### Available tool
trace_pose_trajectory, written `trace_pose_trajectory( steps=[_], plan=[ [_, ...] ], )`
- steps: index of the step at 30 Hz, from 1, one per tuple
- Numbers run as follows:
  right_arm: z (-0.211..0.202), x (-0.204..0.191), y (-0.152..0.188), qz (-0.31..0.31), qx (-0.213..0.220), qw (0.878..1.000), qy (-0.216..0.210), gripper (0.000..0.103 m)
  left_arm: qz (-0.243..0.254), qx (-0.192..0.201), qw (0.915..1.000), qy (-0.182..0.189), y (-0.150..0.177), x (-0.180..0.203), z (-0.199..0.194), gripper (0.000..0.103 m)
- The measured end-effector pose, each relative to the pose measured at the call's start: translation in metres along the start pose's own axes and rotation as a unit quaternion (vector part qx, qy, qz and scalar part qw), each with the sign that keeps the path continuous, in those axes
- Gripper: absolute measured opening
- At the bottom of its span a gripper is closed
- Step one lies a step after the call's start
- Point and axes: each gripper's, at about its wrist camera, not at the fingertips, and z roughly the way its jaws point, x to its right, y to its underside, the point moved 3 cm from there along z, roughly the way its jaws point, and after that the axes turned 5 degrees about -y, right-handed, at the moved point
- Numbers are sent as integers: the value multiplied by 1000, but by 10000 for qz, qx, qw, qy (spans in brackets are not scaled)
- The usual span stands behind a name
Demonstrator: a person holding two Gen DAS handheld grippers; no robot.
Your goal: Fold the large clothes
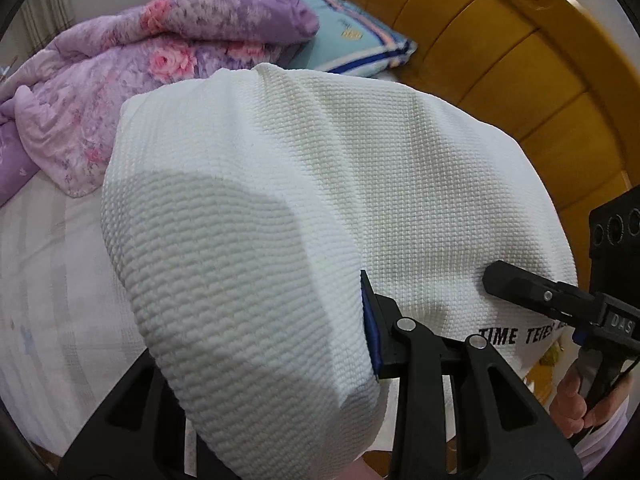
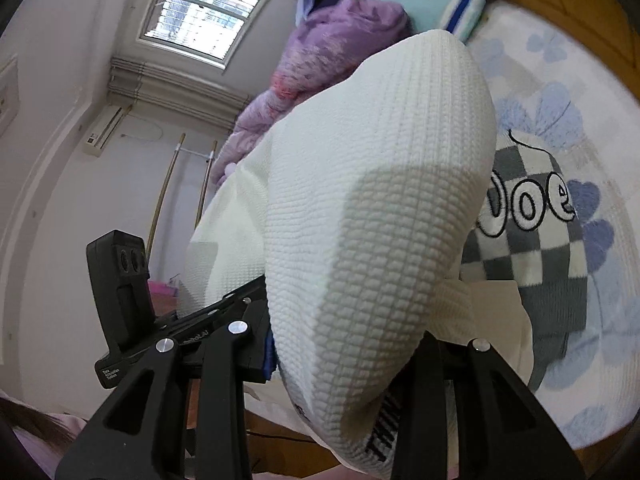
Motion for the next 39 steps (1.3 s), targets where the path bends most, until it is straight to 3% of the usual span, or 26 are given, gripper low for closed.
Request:
trace_pose_trajectory(
  steps=[2,3,4,6,7,8,9,11,12,13,15,16,17,18,19,21,24,26,28,30,32,34,36,37,38,39],
  plan=[
    [9,30,-9,106,-193,9994,252,36,-12,-216,9998,-21,-8,6,40,35],
    [15,47,-14,68,-320,9974,646,42,14,-334,9994,-16,-9,8,66,40],
    [23,71,-19,-27,-472,9899,1338,51,58,-423,9991,-43,-8,10,87,45],
    [33,108,-22,16,-702,9709,2288,61,378,-940,9937,-477,-2,13,157,55],
    [32,128,-23,383,-772,9617,2601,63,469,-1291,9873,-797,2,10,182,54],
    [25,138,-22,703,-759,9570,2709,64,467,-1536,9829,-904,3,5,194,44],
    [20,137,-21,789,-714,9562,2727,66,381,-1703,9818,-752,5,2,198,44],
    [3,118,-17,613,-544,9536,2896,71,187,-1419,9870,-735,3,-12,176,50],
    [-2,110,-14,518,-479,9499,3046,82,195,-1285,9856,-1079,2,-19,163,57],
    [-12,97,-9,332,-298,9459,3213,84,222,-1107,9831,-1441,2,-25,151,57],
    [-29,86,-3,109,121,9441,3293,83,265,-824,9833,-1598,1,-32,132,57],
    [-38,76,2,-111,429,9485,3136,70,238,-768,9853,-1505,1,-33,126,55],
    [-40,67,7,-413,578,9562,2838,55,207,-705,9887,-1304,0,-33,120,41],
    [-37,63,10,-577,569,9593,2704,20,212,-677,9902,-1200,1,-31,118,26],
    [-23,71,14,-653,313,9587,2750,8,270,-638,9928,-980,1,-25,121,24],
    [6,104,19,-391,-160,9590,2802,6,391,-695,9945,-684,8,-7,138,16],
    [50,180,20,330,-392,9588,2793,1,477,-1320,9878,-680,29,9,204,10],
    [50,197,13,623,-348,9631,2597,0,658,-1513,9833,-764,29,15,237,10],
    [34,186,7,680,-374,9688,2353,0,752,-1459,9813,-1010,19,19,232,10],
    [12,158,-3,299,-60,9696,2428,4,855,-1025,9845,-1135,1,20,205,9],
    [-5,128,-27,-148,326,9735,2259,5,943,-392,9889,-1083,-26,23,173,9],
    [7,131,-54,-170,294,9732,2276,5,886,-242,9912,-955,-52,23,174,9],
    [40,158,-79,-5,14,9668,2557,3,745,-322,9915,-1014,-76,21,208,9],
    [60,183,-87,251,-227,9655,2583,1,654,-670,9907,-986,-86,15,241,8],
    [62,192,-88,526,-105,9672,2484,1,619,-1041,9872,-1039,-87,13,265,8],
    [54,189,-86,831,68,9697,2295,1,668,-1135,9840,-1203,-84,15,270,8]
  ],
)
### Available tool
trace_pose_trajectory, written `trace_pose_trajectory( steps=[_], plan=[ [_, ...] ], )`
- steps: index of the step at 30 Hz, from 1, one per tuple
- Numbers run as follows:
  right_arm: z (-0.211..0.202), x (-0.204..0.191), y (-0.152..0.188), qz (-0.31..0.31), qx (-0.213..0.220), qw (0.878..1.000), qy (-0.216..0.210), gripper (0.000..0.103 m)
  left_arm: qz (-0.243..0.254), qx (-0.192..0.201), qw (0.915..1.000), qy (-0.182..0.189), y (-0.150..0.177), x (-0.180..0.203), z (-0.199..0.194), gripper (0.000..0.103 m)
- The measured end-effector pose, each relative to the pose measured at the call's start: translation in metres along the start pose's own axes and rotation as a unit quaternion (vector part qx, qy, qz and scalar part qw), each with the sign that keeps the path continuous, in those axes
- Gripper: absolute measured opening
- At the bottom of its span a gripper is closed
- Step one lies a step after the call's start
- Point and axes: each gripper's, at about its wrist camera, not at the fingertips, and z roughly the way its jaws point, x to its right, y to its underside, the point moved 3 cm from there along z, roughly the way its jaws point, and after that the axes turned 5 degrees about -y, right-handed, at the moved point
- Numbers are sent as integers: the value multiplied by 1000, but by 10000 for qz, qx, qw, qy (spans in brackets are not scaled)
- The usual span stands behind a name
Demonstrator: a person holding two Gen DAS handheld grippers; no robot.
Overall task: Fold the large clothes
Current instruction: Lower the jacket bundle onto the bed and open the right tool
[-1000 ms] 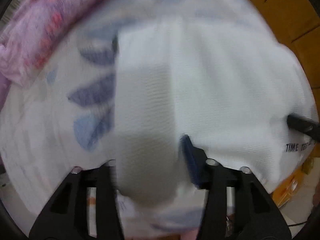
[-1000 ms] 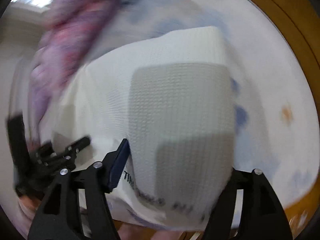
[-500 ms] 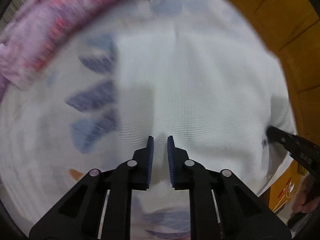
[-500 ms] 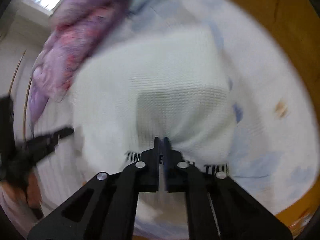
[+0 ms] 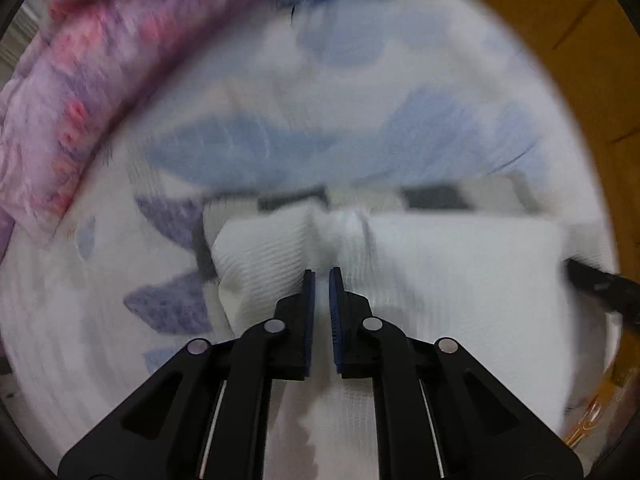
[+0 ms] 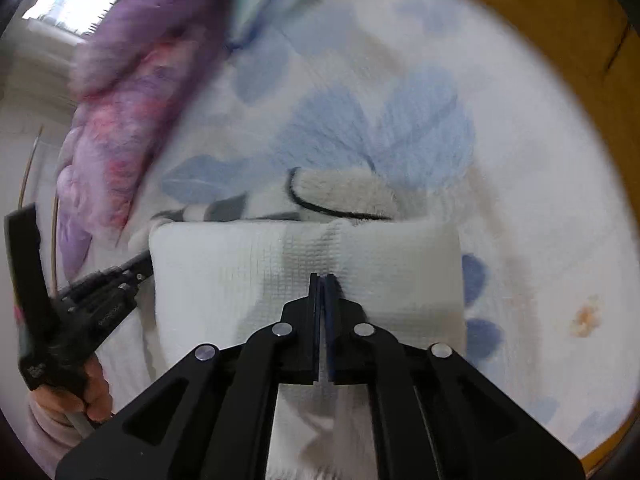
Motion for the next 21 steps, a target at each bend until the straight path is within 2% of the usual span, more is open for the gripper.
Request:
trace_pose_trajectory(
  steps=[2,3,4,5,6,7,8,9,10,11,12,13,15,16,17,19,20,21],
  plan=[
    [-24,-9,24,-57,-51,10000,-58,3,248,291,9992,-147,9,0,-18,7],
    [-37,-15,49,-267,-45,9996,-32,7,390,463,9981,-139,23,-3,-33,8],
    [-39,-28,62,-427,-70,9991,-10,7,439,565,9974,-83,43,-7,-44,8],
    [-36,-33,92,-590,-277,9978,125,7,392,568,9976,29,64,-12,-51,10],
    [-23,-30,124,-670,-601,9953,371,7,291,370,9986,254,97,-13,-53,12],
    [-15,-22,145,-703,-685,9941,452,7,279,23,9986,439,122,-13,-42,13],
    [-11,-13,168,-755,-452,9949,485,7,303,-285,9978,521,138,-12,-26,12],
    [-6,-6,177,-695,-379,9955,515,5,312,-565,9967,488,162,-10,-2,12],
    [1,6,189,-252,-685,9956,580,3,365,-794,9953,414,180,-8,14,12],
    [-2,10,194,194,-907,9941,565,3,451,-1023,9934,265,194,-4,20,12],
    [-9,11,198,510,-952,9928,526,4,473,-1045,9932,212,200,-3,18,12],
    [-17,5,201,332,-807,9950,491,6,454,-895,9946,258,204,-2,9,13],
    [-8,5,202,-382,-635,9943,762,3,377,-690,9964,332,209,-2,6,14],
    [2,16,201,-285,-691,9942,774,3,294,-755,9957,441,210,-3,15,14],
    [5,24,197,73,-820,9942,697,3,246,-831,9950,492,208,-5,18,15],
    [-8,20,192,220,-935,9937,578,4,170,-777,9953,546,204,-10,10,17],
    [-16,15,191,116,-865,9947,545,7,130,-647,9961,594,203,-13,2,30],
    [-28,11,192,-10,-761,9954,582,10,121,-545,9961,682,202,-14,-6,52]
  ],
)
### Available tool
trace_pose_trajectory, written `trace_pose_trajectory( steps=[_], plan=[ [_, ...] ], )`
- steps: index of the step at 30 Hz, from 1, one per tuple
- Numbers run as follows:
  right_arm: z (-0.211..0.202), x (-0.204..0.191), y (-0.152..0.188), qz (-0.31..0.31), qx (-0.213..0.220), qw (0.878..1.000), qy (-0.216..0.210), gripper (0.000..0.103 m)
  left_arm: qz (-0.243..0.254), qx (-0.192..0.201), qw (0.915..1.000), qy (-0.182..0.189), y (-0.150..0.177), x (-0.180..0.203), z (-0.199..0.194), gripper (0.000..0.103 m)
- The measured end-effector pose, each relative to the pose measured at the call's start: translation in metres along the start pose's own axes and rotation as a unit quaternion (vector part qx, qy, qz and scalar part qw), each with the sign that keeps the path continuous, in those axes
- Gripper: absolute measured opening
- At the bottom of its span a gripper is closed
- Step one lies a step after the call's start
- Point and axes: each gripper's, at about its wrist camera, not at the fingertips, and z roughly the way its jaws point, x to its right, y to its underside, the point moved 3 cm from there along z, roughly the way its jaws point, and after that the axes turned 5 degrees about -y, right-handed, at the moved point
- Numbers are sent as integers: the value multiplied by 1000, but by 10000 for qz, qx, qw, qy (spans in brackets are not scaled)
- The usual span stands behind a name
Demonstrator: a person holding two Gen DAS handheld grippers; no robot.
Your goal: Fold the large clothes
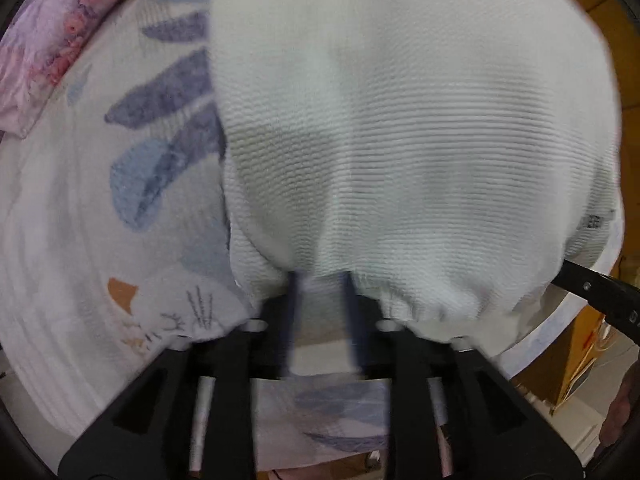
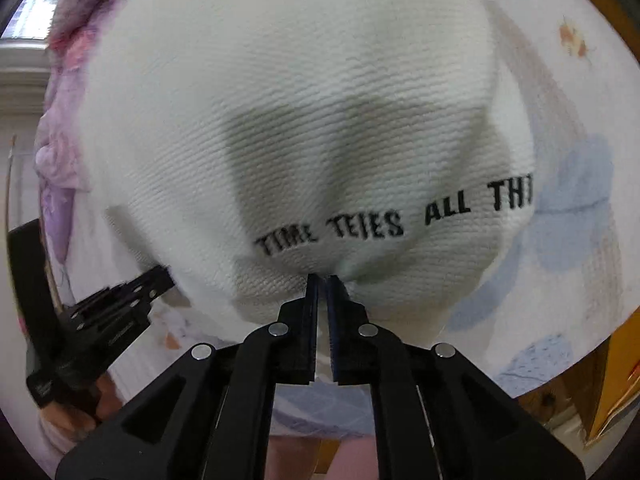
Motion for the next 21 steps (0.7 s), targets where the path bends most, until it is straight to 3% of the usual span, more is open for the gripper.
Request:
trace_pose_trajectory(
  steps=[2,3,4,8,14,21],
  plan=[
    [-25,-2,6,-97,184,9996,208,34,44,196,9998,1,0,-2,-16,63],
    [-38,-2,8,-52,263,9995,157,56,93,329,9994,-64,2,-2,-26,67],
    [-47,-2,11,-5,366,9993,107,66,125,408,9991,-90,5,-3,-34,70],
    [-81,-6,22,119,673,9976,65,76,33,600,9982,-4,16,-16,-65,75],
    [-106,-69,16,-19,1190,9928,110,86,121,956,9953,-110,31,-28,-122,77],
    [-134,-130,69,-70,1857,9821,317,93,291,1367,9898,-264,81,-62,-184,77]
  ],
)
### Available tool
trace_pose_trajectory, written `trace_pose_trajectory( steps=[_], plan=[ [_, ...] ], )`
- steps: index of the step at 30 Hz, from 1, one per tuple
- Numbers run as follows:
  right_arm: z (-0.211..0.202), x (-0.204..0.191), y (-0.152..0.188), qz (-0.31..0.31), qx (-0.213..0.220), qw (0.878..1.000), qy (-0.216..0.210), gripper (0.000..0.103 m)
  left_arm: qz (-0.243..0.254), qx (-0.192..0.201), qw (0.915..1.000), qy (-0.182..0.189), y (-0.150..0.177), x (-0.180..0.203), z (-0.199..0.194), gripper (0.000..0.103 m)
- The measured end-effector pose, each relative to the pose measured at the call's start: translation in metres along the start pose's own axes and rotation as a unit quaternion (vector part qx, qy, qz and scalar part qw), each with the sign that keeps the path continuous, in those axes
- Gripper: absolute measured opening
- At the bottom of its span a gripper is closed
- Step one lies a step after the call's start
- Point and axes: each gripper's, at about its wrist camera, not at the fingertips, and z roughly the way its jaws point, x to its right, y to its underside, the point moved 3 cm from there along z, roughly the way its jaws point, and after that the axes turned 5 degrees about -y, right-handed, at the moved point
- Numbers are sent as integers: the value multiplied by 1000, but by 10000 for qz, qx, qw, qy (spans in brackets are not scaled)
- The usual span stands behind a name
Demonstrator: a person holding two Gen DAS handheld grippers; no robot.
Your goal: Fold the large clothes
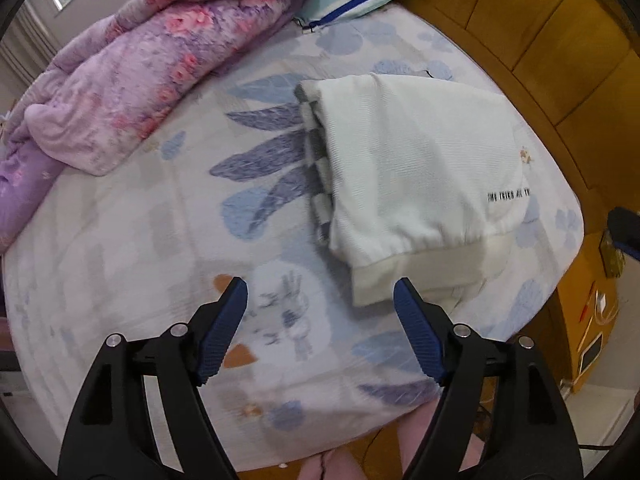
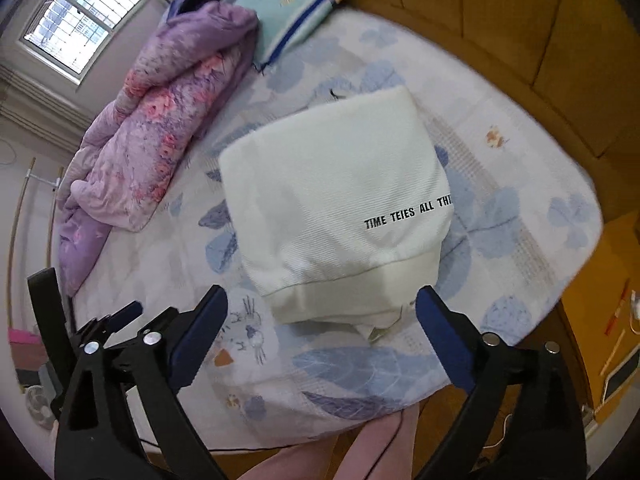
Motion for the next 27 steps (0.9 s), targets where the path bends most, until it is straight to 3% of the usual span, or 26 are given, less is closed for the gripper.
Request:
trace_pose_trajectory(
  steps=[6,11,20,23,27],
  plan=[
    [-39,-48,41,272,821,9962,37,95,-31,380,9978,549,33,-42,-51,77],
    [-69,-87,68,187,1283,9915,141,95,226,835,9956,366,61,-65,-104,78],
    [-127,-159,119,-597,1925,9795,41,95,-153,1602,9859,463,106,-104,-200,80],
    [-141,-177,138,-900,2041,9748,42,95,-221,1940,9803,297,128,-110,-236,83],
    [-161,-197,166,-1189,2113,9701,-100,95,-260,2096,9773,146,158,-114,-268,86]
  ],
)
